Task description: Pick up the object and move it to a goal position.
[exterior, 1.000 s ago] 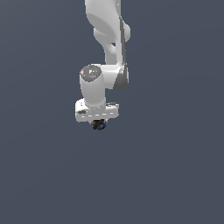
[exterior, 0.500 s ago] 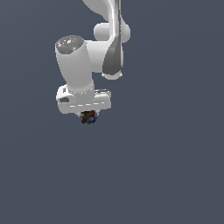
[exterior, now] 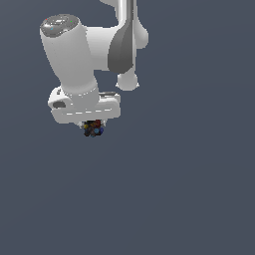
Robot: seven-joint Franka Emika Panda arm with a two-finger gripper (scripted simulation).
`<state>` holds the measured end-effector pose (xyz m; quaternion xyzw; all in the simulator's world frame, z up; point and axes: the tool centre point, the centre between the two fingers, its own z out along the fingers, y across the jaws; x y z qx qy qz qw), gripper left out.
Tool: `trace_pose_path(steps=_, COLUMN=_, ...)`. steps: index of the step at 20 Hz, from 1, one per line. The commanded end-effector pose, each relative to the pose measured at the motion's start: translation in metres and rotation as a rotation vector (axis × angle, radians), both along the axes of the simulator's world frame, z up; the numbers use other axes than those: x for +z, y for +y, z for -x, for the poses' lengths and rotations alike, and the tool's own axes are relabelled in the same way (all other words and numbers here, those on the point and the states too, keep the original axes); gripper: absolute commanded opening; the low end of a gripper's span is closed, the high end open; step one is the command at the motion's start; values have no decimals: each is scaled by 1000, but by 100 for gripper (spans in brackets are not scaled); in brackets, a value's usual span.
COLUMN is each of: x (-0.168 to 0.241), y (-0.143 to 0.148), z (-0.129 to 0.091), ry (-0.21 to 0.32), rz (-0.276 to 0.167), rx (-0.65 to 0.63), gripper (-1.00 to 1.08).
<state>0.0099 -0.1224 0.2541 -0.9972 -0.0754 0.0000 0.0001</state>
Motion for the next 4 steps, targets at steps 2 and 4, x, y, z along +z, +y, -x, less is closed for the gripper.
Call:
trace_pose_path(steps=2, x=6, y=-2, z=-2, ry=0, rz=0, rx=1, gripper=-100)
trace_pose_path(steps=4, x=6, y=-2, z=-3, ry=0, rz=0, rx=1, gripper=-100)
